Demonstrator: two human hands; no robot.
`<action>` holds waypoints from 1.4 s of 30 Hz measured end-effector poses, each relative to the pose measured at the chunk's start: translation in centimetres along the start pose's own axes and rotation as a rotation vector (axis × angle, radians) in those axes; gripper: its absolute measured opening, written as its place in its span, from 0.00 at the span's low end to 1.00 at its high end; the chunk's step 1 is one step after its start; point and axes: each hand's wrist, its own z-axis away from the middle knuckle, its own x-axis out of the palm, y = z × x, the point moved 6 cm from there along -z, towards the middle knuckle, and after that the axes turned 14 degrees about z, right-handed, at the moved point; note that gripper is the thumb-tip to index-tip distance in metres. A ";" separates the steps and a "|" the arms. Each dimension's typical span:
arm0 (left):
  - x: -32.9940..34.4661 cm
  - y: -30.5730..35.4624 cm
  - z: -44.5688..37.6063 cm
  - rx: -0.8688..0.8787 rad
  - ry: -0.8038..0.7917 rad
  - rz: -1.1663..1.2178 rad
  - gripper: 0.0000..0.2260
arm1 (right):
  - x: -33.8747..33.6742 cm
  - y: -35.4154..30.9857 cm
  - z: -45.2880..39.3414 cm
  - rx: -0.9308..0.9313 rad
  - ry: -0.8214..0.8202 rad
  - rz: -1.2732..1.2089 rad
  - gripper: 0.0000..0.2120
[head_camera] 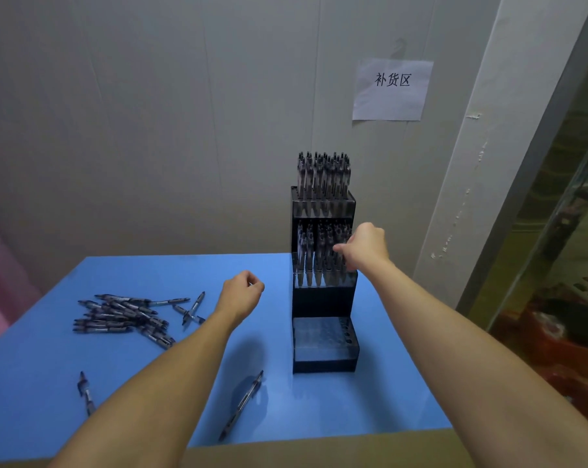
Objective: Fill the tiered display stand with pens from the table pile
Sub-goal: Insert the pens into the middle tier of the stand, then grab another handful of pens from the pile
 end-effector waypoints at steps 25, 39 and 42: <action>-11.6 -5.9 11.2 -0.266 0.391 -0.387 0.10 | 11.8 -9.0 12.8 -0.720 -0.333 0.119 0.09; -28.9 -15.9 11.3 -0.535 0.638 -0.230 0.11 | 26.4 -24.6 16.9 -0.981 -0.539 0.360 0.13; -31.7 -17.4 8.1 -0.568 0.613 -0.214 0.14 | 29.6 -27.5 16.0 -0.969 -0.542 0.409 0.10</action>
